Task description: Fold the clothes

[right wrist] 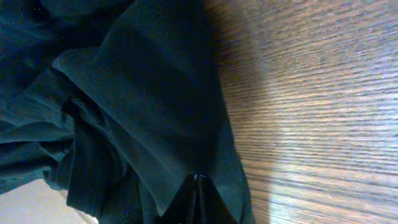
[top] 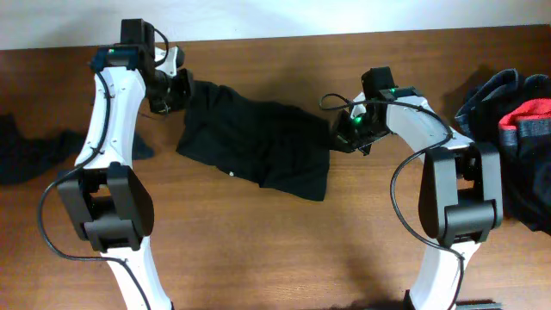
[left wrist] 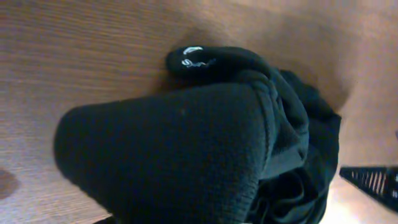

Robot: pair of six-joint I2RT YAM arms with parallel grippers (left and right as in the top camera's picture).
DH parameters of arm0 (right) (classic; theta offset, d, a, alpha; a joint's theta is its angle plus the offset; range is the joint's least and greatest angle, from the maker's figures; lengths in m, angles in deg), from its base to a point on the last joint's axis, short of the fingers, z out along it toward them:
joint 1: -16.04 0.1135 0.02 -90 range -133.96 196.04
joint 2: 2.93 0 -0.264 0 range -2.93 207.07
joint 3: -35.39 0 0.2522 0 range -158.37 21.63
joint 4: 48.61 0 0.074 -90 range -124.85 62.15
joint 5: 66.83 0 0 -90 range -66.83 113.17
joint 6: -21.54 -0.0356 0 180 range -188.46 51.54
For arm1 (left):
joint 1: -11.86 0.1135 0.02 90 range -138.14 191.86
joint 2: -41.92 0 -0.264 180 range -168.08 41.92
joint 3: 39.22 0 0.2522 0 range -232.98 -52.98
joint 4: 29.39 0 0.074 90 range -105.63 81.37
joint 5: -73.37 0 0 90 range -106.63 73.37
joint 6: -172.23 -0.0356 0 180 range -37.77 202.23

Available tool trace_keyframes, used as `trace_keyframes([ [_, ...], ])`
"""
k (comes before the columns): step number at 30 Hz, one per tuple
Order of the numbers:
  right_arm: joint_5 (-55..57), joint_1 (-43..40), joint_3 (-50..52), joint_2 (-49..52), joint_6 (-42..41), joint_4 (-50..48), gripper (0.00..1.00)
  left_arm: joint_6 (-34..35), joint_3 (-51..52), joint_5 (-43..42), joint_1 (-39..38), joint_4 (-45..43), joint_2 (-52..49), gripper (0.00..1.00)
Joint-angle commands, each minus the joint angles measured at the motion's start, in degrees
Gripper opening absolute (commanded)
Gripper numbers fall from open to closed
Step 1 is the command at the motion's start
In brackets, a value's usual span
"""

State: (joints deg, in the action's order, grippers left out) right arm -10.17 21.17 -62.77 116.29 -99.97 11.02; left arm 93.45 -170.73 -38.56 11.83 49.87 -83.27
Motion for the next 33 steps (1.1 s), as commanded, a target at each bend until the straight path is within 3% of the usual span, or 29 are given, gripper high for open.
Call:
trace_keyframes([
  [1, -0.5, 0.2, 0.3, 0.2, -0.5, -0.4, 0.04, 4.6, -0.6, 1.9, 0.2, -0.6, 0.9, 0.01],
  [27, 9.8, 4.3, 8.3, 0.2, 1.2, -6.7, 0.04, 4.5, -0.6, 1.6, 0.1, -1.0, 1.0, 0.01],
  [33, 9.8, 4.3, 9.2, 0.2, 1.2, -7.1, 0.04, 1.1, -0.6, 0.3, -2.4, -1.3, 2.6, 0.01],
])
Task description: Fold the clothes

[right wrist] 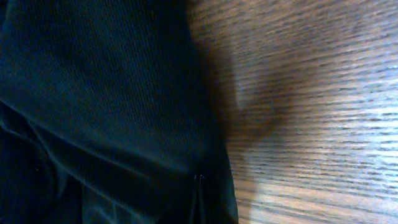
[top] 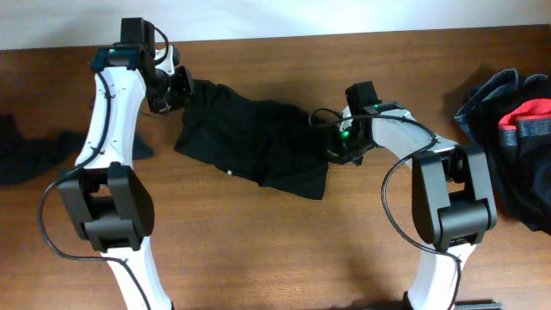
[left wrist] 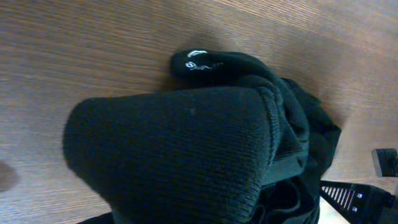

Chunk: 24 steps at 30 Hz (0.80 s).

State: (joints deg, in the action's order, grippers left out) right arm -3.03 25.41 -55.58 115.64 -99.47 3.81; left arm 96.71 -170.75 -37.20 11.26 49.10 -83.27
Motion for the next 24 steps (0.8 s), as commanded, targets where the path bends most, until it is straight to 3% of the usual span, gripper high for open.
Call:
trace_keyframes([
  [1, 2.4, 0.0, 2.0, 0.9, 0.7, -0.1, 0.04, -2.7, -0.6, -1.0, -2.8, -0.5, 3.0, 0.01],
  [24, 2.3, 0.0, 2.0, 0.9, 0.7, -0.1, 0.04, -5.2, -0.6, -1.0, -25.0, -2.0, 3.4, 0.01],
])
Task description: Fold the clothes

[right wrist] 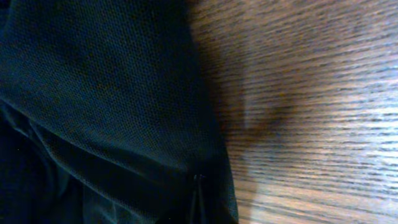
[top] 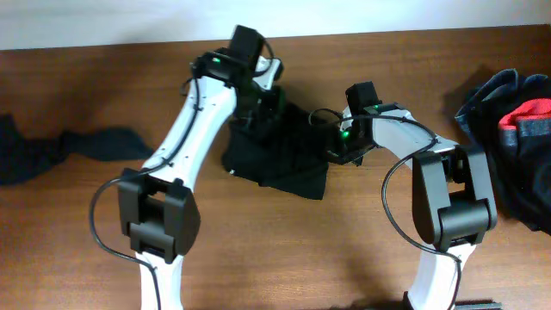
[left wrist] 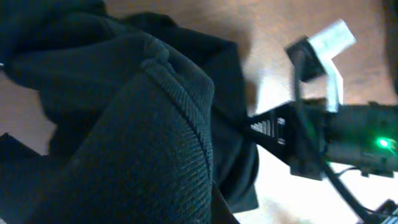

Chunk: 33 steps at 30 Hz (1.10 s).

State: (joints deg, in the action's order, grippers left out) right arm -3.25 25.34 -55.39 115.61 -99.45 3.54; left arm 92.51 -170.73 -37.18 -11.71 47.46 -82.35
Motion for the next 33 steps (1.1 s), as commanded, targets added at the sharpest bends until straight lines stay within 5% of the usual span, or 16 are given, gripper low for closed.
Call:
trace_keyframes([
  [1, 2.5, 0.1, 1.8, 0.9, 0.7, 0.2, 0.04, -1.0, -0.6, -0.9, -2.7, -0.5, 2.5, 0.01],
  [21, 1.3, -0.4, 1.8, 0.8, 1.4, 0.5, 0.04, -0.5, -0.6, 2.0, -10.9, -4.1, 2.4, 0.01],
  [33, -4.0, -11.8, -4.1, -5.1, 5.6, 6.0, 0.04, -0.5, -0.6, 2.6, -11.0, -3.8, 2.4, 0.01],
])
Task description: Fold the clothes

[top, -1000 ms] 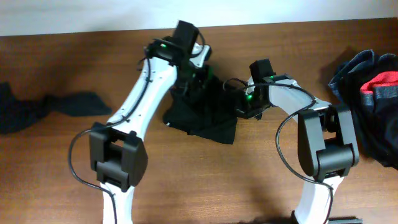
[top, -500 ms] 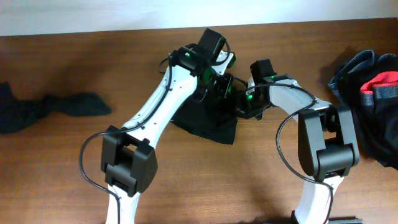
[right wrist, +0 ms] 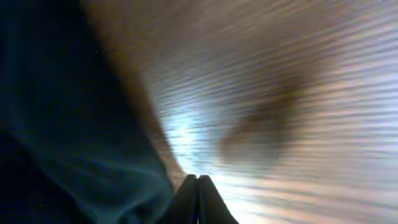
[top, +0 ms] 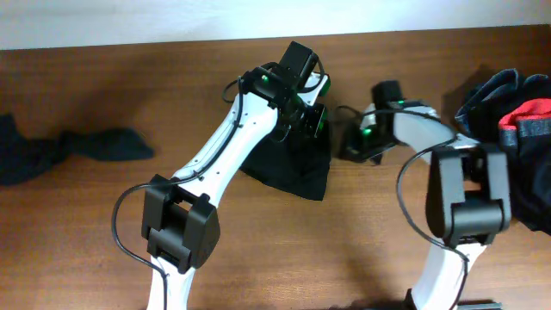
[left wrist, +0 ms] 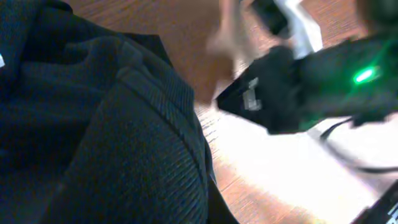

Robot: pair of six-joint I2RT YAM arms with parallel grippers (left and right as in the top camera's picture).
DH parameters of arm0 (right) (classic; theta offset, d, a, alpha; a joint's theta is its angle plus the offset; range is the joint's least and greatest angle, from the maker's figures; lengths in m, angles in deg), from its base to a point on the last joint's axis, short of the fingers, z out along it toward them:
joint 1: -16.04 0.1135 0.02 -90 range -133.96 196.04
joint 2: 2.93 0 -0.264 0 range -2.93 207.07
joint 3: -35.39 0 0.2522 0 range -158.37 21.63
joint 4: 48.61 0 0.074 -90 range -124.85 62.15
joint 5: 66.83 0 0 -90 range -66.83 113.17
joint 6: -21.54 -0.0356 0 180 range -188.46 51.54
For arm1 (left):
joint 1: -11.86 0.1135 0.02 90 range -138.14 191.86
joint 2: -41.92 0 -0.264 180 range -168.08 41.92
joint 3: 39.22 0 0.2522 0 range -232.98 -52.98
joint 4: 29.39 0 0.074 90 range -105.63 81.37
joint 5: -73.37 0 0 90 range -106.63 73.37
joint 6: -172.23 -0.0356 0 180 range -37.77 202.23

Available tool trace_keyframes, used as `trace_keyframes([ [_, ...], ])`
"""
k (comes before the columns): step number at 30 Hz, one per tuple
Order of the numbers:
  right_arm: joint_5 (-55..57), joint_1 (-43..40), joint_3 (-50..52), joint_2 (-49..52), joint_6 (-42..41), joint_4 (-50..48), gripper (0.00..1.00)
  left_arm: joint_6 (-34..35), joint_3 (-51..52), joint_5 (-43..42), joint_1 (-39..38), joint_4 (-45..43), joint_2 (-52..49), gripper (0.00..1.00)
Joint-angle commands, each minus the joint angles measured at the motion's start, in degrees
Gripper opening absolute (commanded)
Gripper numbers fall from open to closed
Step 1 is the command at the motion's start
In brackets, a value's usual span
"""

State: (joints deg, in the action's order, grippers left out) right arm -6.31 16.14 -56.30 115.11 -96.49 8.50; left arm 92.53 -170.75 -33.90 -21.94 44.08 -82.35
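Note:
The black garment (top: 293,172) lies bunched at the table's middle, its left part carried over onto its right part. My left gripper (top: 308,116) is shut on a thick ribbed fold of it (left wrist: 106,143), and the cloth hides the fingers in the left wrist view. To the right of the garment sits my right gripper (top: 353,148). Its fingertips (right wrist: 198,180) are pressed together with bare wood around them. The garment's edge (right wrist: 68,130) lies just to their left. That view is blurred.
A dark cloth (top: 82,145) lies at the table's left end. A pile of clothes with a red piece (top: 516,120) sits at the right edge. The right arm's green light (left wrist: 364,74) shows close in front of the left wrist camera.
My left gripper has carried its fold further right, onto the garment's right end. My right gripper, then pinching the garment's right edge, now sits further right on bare wood, shut on nothing.
At first the garment lay spread, each gripper pinching one end. Then my right gripper shifted left along its edge. Then my left gripper had brought its end over the garment's middle. Now the garment is doubled over to the right and my right gripper is off it.

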Motion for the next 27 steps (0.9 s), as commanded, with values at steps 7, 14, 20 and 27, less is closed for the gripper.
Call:
trace_keyframes([
  [7, -3.7, -9.9, -8.0, -6.9, 4.6, 4.8, 0.04, -0.5, -0.6, -0.7, -0.9, -0.4, 2.4, 0.01],
  [14, -5.9, -14.3, -8.8, -6.9, 5.3, 5.3, 0.04, -0.5, -0.4, -0.7, -2.7, -0.6, 2.3, 0.06],
  [20, -5.9, -14.8, -8.8, -6.9, 5.3, 5.3, 0.04, -0.5, -0.4, 1.2, -4.7, -1.2, 2.4, 0.99],
  [27, -6.6, -14.7, -8.8, -6.9, 5.4, 5.6, 0.04, -0.5, -0.5, 2.5, -4.3, -1.6, 2.4, 0.99],
])
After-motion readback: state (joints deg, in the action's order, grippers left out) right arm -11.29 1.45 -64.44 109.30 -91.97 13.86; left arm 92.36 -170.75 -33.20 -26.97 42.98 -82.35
